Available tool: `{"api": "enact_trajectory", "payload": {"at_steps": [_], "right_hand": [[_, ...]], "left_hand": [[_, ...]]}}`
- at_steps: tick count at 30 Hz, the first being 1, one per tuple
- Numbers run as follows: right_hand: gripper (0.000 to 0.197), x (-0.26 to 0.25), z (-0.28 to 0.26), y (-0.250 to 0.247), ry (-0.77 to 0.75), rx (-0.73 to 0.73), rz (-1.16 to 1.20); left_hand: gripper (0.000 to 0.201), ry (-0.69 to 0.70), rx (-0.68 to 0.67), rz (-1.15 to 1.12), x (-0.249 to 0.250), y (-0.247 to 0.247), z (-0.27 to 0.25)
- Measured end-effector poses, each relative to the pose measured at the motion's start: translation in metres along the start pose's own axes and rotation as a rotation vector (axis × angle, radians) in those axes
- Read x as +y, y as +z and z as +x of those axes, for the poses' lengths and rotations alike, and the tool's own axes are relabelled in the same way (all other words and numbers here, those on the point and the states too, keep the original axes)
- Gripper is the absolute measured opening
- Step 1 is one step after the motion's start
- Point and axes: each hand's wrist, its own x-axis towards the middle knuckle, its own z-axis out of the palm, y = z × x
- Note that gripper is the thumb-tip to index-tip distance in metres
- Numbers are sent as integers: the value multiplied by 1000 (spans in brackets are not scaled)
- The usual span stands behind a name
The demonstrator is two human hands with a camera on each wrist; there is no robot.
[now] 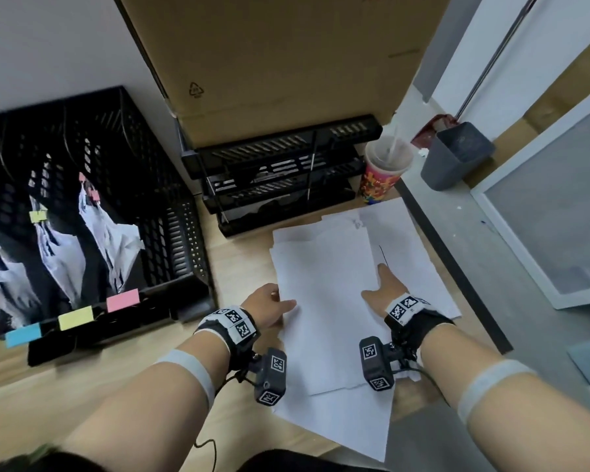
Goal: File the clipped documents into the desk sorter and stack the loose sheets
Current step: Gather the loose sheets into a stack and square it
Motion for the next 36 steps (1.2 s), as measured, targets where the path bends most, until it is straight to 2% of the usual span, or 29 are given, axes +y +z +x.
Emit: {"api": "enact_trajectory", "payload": {"at_steps": [2, 5, 8, 10, 14, 18, 21, 23, 26, 30, 34, 36], "right_hand": [[65, -1, -5, -1, -46, 20, 114], [72, -6, -14, -14, -126, -22, 205], [49, -7, -16, -44, -177, -58, 160], [37, -1, -11, -62, -145, -20, 122], [11, 33, 21, -78, -10, 67, 12], [24, 54, 45, -84, 93, 171, -129], [39, 62, 55, -83, 132, 167, -176], [41, 65, 58, -79, 134, 157, -172], [38, 70, 52, -73, 142, 186, -241], [36, 81, 43, -64, 93, 238, -262], [34, 90, 31, -48, 7, 260, -239], [34, 92, 23, -40, -6, 253, -237]], "left_hand": [[56, -10, 25, 1, 2, 1, 1], [27, -29, 120, 31, 9, 0, 0], [22, -43, 252, 52, 14, -1, 4], [29, -78, 314, 25, 18, -1, 5], [32, -54, 249, -12, 28, 7, 8], [31, 21, 182, 30, 36, 22, 10], [40, 94, 80, 166, 43, 41, 9], [48, 105, 27, 191, 47, 50, 9], [51, 93, 19, 209, 48, 59, 12], [37, 56, 32, 278, 49, 64, 15], [10, 20, -60, 419, 52, 68, 15], [9, 26, -72, 479, 52, 71, 13]]}}
